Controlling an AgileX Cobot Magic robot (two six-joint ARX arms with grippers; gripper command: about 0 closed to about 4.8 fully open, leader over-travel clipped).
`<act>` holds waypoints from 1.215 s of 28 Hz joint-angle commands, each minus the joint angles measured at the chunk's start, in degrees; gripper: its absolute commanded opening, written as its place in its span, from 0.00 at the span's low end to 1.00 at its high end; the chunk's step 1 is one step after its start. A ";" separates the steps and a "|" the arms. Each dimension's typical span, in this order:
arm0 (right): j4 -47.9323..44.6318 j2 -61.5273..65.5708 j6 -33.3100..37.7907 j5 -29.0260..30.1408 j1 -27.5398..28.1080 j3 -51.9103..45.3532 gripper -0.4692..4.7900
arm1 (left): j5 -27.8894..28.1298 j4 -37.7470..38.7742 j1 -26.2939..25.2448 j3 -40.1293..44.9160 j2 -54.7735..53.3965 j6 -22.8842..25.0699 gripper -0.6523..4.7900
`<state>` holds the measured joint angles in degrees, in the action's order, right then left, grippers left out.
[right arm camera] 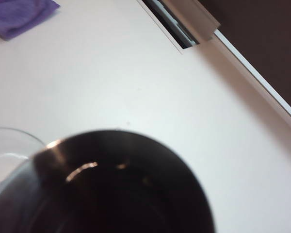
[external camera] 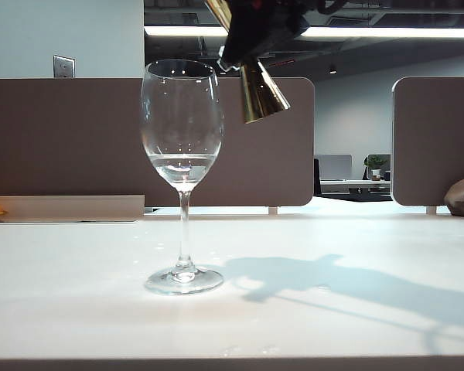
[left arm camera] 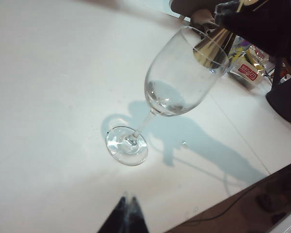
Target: Pick up the jigger and pour the water inside into the glass.
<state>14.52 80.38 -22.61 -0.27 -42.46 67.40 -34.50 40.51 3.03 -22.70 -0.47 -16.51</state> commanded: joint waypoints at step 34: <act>-1.49 2.95 -22.88 -8.83 -2.60 0.33 0.09 | -0.22 -0.72 -0.09 -0.20 -0.04 0.02 0.12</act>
<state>14.44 83.46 -44.29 -7.94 -44.84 67.40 -34.50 40.53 3.03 -22.70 -0.47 -16.51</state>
